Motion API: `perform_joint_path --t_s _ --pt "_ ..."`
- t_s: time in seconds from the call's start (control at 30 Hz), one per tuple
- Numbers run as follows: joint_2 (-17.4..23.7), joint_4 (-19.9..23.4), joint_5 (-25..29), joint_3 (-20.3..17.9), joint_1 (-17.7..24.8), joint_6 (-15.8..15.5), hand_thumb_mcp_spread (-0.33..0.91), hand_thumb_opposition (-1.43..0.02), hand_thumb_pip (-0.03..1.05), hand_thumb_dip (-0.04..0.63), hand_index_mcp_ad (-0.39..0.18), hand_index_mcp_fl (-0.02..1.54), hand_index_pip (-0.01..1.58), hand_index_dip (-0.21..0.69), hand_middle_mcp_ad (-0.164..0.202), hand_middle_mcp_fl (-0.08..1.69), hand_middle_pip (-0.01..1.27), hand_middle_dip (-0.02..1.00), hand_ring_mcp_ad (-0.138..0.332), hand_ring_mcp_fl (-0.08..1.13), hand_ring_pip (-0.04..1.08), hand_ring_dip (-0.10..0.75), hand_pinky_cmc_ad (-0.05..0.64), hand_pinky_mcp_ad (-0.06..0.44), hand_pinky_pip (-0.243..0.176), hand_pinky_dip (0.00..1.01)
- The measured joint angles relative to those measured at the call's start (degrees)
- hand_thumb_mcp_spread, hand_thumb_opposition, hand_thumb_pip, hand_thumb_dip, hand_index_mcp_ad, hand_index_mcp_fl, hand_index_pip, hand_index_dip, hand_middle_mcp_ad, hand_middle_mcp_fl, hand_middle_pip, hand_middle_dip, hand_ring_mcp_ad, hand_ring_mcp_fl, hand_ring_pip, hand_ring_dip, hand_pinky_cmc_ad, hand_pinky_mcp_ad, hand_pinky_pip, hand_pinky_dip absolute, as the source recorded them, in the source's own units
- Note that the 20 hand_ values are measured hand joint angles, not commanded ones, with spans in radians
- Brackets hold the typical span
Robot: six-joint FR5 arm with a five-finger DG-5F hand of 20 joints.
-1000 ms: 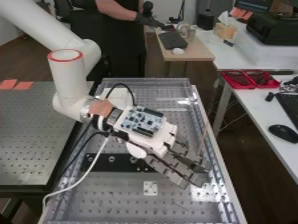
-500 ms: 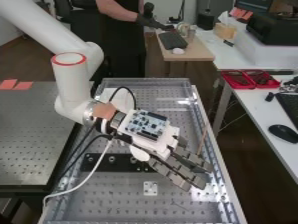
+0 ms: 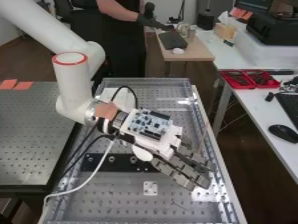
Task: Grab the drill bit and place it in the clear container
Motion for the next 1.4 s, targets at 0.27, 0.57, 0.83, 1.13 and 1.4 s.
perform_joint_path --t_s 0.27,0.57,0.83,1.13,1.4 --pt "-0.39 -0.61 -0.47 0.2 0.1 0.29 0.61 -0.92 0.38 0.316 -0.169 0.55 0.86 0.278 0.061 0.07 0.15 0.11 0.215 0.0 0.09 -0.005 0.251 0.166 -0.093 0.17" --pt "-0.42 -0.65 0.13 0.05 0.01 0.11 0.66 -0.92 0.39 0.316 -0.169 0.67 0.97 0.276 0.063 0.07 0.15 0.11 0.215 0.0 0.09 -0.005 0.251 0.166 -0.089 0.17" --pt "-0.41 -0.43 0.05 -0.32 0.02 0.5 0.68 -0.92 0.39 0.316 -0.175 0.68 0.97 0.283 0.059 0.07 0.15 0.11 0.211 0.01 0.09 -0.005 0.251 0.168 -0.089 0.17" --pt "-0.54 -0.23 -0.07 -0.23 0.01 0.71 0.68 -0.92 0.39 0.316 -0.185 0.67 0.96 0.29 0.061 0.07 0.15 0.11 0.211 0.01 0.09 -0.005 0.251 0.166 -0.089 0.17" --pt "-0.68 -0.22 0.1 -0.08 0.0 0.58 0.68 -0.92 0.39 0.316 -0.185 0.67 0.97 0.29 0.061 0.07 0.15 0.11 0.215 0.01 0.09 -0.005 0.251 0.166 -0.089 0.17"
